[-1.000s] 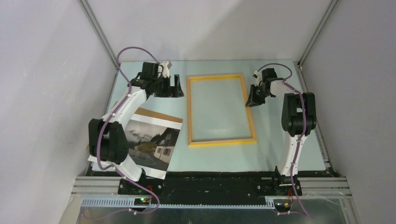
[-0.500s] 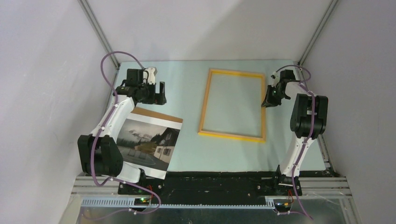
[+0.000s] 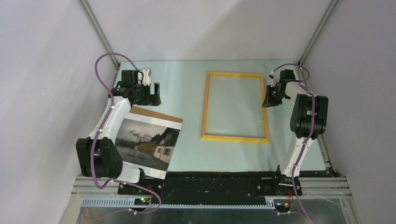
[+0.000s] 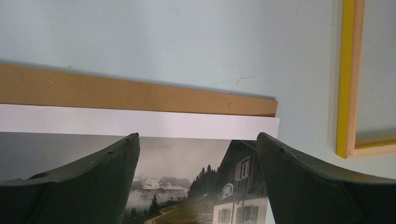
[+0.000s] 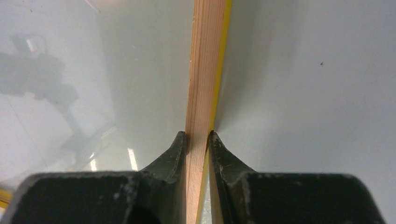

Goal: Put the photo into the frame
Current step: Place the photo frame item in the photo frame, then pick up the photo at the center of the board.

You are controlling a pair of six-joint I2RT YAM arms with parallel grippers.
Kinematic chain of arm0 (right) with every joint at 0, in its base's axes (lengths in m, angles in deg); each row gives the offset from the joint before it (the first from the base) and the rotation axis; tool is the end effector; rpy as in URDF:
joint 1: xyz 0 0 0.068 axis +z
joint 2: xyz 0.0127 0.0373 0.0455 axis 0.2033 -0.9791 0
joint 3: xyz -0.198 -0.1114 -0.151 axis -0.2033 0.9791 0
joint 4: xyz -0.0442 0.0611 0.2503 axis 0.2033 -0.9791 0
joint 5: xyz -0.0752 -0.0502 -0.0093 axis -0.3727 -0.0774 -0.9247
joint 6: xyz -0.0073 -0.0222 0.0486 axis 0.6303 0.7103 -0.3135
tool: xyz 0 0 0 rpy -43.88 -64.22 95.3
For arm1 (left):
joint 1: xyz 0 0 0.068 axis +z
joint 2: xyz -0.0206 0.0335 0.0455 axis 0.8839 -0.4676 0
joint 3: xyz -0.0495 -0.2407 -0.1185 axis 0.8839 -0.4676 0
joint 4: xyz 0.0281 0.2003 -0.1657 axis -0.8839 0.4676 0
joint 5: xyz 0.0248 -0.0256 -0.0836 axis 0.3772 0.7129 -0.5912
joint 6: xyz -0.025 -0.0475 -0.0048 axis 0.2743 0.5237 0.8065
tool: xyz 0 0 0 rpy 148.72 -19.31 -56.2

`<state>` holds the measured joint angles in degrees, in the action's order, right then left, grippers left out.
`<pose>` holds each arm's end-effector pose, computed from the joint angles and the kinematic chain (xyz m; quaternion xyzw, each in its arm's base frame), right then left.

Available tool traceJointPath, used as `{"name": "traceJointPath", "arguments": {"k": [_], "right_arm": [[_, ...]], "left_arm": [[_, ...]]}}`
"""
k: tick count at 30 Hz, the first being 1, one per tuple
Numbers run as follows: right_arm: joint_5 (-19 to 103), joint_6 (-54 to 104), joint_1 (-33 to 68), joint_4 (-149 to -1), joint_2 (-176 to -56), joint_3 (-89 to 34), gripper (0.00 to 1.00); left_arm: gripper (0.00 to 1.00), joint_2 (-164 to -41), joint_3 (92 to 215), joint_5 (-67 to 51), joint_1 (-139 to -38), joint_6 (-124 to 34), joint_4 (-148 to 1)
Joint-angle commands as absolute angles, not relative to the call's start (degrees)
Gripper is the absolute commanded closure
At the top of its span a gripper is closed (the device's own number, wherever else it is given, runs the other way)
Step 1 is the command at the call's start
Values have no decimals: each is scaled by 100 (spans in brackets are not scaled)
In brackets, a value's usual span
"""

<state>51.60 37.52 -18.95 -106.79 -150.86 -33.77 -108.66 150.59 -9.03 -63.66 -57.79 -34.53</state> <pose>0.4140 -0.0419 0.1654 -0.0190 0.9681 0.1208 0.2187 0.3056 -0.0139 0.2955 0.0532 0.9349 -0.0749 0.3427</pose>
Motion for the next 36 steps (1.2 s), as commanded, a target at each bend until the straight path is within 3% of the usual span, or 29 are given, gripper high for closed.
{"name": "traceJointPath", "arguments": {"k": [1,6,13,16,27,36], "right_arm": [[5088,4292,-1975,-10820,-14988,-3299,91],[5245,4350,-1973,-10851,-14988,-3297,85],[5523,4317,-1884,-10697,-14570,-3112,42],[5605,4344,-1614,-10546,-14140,-3014,34],[5217,4308,497,-9747,-13232,-2782,28],[5284,4759,2735,-9885,-14125,-3614,26]], "left_arm": [[0,-10606,14982,-810,-6322,-5923,-3465],[0,-10613,14975,-727,-6295,-5960,-3452],[0,-10604,14944,-528,-6138,-6097,-3369],[0,-10570,14906,-451,-5942,-6187,-3315],[0,-10463,14156,204,-5152,-6791,-2842],[0,-10330,13847,499,-3929,-7510,-2682]]}}
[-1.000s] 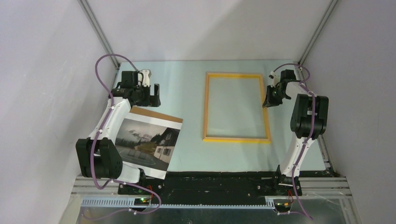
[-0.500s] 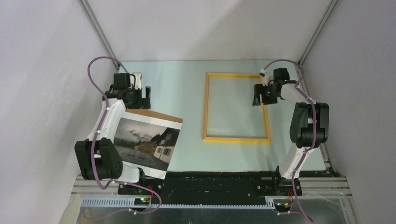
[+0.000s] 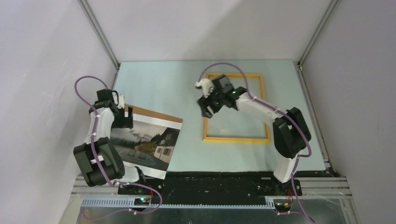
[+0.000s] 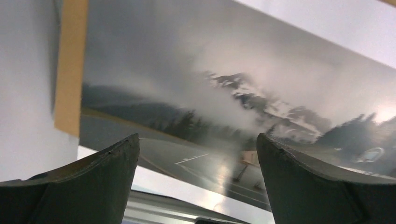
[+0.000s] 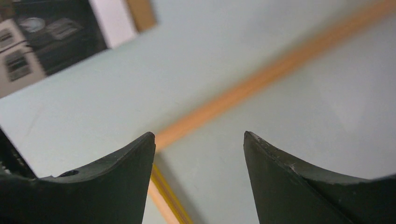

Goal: Put the photo into the frame
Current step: Pick up the photo at the center of the board.

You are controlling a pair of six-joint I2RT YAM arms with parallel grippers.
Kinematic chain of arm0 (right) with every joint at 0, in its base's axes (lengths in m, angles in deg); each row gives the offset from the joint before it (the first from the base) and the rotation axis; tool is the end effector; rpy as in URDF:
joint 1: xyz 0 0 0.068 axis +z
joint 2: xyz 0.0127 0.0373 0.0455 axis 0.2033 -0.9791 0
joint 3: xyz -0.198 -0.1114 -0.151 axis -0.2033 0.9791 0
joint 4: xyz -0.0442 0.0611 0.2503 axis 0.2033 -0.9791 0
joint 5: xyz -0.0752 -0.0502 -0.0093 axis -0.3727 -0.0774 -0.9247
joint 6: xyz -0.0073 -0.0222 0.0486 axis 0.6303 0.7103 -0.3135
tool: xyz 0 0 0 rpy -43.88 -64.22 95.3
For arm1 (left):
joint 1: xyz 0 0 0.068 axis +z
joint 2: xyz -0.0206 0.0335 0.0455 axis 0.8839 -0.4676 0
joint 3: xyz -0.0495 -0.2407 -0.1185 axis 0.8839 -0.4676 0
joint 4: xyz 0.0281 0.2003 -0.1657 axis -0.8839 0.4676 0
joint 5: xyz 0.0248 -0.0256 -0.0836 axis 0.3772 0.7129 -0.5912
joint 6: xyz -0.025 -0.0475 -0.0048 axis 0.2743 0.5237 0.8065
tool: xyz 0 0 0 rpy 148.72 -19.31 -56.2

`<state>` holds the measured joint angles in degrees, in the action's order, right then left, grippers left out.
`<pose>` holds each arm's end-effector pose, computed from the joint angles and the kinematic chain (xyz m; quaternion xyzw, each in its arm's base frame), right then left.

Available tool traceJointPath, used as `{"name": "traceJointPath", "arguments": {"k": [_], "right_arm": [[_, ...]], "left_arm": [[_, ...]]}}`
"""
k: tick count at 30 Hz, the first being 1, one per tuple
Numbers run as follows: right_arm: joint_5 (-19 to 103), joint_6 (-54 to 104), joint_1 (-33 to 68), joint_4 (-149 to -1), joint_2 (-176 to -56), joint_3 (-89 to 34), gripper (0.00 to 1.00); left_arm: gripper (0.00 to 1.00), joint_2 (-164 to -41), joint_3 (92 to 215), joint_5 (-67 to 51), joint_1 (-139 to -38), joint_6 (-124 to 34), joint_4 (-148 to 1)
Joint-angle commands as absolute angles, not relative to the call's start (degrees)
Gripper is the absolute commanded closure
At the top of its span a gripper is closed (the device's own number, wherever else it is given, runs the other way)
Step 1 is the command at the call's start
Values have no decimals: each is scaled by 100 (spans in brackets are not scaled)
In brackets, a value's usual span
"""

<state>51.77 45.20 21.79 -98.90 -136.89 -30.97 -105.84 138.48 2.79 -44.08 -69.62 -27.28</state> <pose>0.3255 0.2283 0.2535 -0.4176 0.8222 0.1997 0.3312 0.2505 0.0833 0.2356 -0.0440 0.9775 0.0774 0.1913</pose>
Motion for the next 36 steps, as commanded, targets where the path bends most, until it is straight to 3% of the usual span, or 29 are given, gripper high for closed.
{"name": "traceJointPath", "arguments": {"k": [1,14,36], "right_arm": [[5359,4772,2931,-9963,-14204,-3678,26],[5696,5088,4162,-10461,-15262,-4309,27],[6080,4698,3838,-10794,-15560,-4433,27]], "left_arm": [[0,-10326,13845,507,-3835,-7566,-2671],[0,-11273,13992,451,-2602,-8146,-2536],[1,-12847,14425,-461,-2724,-7798,-2705]]}}
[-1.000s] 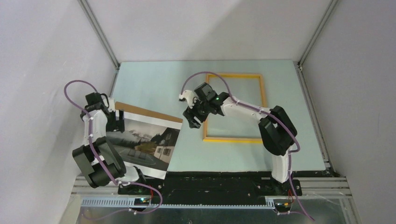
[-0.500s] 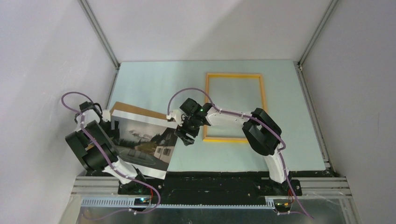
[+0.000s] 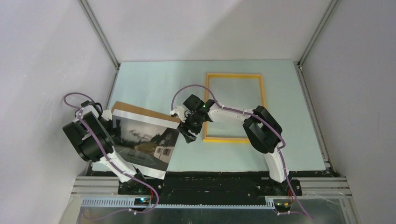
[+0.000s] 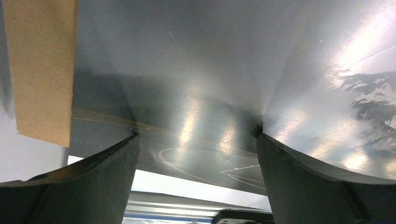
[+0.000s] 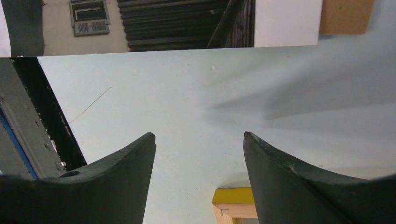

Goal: Put the photo into the frame
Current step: Pick up the photo at the center of the board.

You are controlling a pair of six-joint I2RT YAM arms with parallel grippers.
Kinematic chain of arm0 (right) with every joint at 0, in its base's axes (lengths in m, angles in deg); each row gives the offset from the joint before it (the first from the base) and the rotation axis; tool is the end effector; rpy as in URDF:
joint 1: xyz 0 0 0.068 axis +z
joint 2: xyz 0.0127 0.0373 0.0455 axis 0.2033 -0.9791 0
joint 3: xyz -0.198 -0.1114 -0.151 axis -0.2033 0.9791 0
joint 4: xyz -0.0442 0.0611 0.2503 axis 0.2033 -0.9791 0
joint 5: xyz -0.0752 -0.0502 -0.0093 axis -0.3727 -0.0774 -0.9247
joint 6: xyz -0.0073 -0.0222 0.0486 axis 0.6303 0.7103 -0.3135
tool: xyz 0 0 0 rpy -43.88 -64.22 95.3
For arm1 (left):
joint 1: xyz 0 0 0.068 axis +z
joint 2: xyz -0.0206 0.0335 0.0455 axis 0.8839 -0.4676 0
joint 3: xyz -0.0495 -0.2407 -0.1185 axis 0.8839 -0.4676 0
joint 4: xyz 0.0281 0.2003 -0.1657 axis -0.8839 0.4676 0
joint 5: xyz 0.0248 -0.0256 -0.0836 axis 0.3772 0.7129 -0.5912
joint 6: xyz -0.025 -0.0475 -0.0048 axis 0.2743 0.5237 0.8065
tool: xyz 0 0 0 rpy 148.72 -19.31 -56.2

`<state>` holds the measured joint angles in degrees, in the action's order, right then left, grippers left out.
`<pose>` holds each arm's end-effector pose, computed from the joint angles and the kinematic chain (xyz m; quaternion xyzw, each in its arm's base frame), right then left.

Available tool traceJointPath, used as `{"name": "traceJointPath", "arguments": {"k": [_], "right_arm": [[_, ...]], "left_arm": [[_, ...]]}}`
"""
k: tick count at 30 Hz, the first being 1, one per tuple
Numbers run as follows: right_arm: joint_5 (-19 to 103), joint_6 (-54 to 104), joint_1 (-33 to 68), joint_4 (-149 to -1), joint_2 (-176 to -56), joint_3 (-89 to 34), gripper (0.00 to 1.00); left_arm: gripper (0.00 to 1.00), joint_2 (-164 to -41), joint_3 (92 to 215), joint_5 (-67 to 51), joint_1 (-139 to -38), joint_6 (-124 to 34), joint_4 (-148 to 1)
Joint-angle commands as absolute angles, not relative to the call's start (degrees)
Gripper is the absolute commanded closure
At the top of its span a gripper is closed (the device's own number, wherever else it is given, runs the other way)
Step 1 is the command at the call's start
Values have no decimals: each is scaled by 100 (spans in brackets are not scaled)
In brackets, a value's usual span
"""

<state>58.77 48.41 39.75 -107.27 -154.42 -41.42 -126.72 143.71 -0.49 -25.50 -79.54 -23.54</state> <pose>0.2635 0.3545 0.1792 -0.5739 0.7587 0.2634 0.1599 0.2447 0.1814 0.1613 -0.1152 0.9926 0.0139 0.0351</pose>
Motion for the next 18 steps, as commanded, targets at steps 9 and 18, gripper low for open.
{"name": "traceJointPath", "arguments": {"k": [9,18], "right_arm": [[6206,4555,3612,-10855,-15698,-4551,27],[6116,4546,3552,-10882,-15706,-4598,27]], "left_arm": [[2,-12878,14596,301,-3591,-7731,-2943],[3,-13328,15341,932,-4442,-7803,-2858]]}}
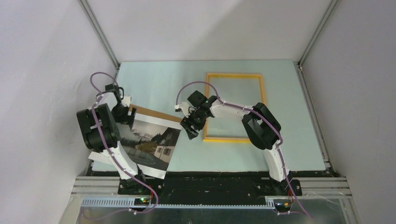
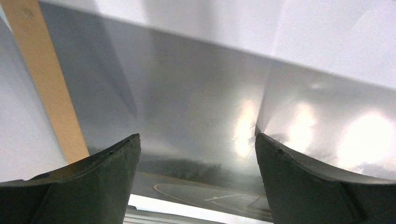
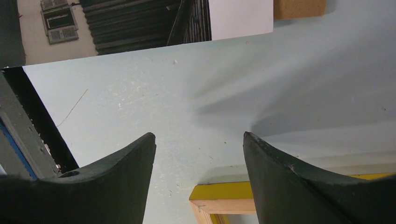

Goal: Put the photo into the frame
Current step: Pick up the photo at the center of the board.

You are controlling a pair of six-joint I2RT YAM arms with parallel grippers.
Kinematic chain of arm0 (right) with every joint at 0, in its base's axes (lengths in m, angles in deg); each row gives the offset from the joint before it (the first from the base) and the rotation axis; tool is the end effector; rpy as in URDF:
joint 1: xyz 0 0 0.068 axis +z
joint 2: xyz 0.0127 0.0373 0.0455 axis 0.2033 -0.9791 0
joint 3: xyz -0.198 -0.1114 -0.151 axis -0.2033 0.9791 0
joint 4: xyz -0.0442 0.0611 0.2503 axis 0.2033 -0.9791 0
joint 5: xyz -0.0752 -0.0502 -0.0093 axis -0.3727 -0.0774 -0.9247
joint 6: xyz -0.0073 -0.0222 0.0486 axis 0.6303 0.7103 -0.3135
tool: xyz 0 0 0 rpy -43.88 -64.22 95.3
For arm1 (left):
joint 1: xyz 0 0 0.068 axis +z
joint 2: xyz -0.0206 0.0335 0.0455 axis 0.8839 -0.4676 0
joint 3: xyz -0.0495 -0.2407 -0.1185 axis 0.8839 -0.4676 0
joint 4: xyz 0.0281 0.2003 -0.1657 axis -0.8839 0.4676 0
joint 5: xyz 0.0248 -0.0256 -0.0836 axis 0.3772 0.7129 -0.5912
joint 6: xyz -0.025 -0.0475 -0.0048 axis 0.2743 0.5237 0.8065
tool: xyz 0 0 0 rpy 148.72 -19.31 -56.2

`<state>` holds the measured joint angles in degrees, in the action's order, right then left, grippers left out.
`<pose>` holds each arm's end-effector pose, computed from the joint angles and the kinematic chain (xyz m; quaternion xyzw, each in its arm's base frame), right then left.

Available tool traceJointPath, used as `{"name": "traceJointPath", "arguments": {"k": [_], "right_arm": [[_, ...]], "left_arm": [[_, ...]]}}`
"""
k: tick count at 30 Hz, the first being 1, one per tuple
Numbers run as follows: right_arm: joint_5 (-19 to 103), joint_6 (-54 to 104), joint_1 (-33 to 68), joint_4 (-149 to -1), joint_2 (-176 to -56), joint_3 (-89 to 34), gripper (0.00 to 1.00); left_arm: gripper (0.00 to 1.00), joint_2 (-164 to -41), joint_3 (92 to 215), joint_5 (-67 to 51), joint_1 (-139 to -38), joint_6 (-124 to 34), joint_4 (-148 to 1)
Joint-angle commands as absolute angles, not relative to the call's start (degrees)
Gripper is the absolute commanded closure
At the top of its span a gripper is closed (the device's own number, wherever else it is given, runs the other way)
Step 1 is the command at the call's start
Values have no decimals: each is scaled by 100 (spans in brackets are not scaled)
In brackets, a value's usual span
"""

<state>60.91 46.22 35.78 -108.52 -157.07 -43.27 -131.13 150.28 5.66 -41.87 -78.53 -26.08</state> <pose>0.2905 0.3405 0.1684 -0.5326 0.7883 0.2737 0.1415 0.3151 0.1199 0.1670 0.0145 0.9957 0.0731 0.0555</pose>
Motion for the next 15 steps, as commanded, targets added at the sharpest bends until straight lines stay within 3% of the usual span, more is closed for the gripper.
{"name": "traceJointPath", "arguments": {"k": [1,7,15], "right_arm": [[6109,4546,3544,-10882,-15713,-4596,27],[6295,4302,3463,-10921,-15912,-4814,27],[7255,2706,3216,-10450,-16266,-4982,28]], "left_arm": [[4,-13385,15375,949,-4539,-7810,-2838],[4,-13536,15636,1074,-4919,-7848,-2758],[5,-13519,15672,868,-5232,-7743,-2683]]}}
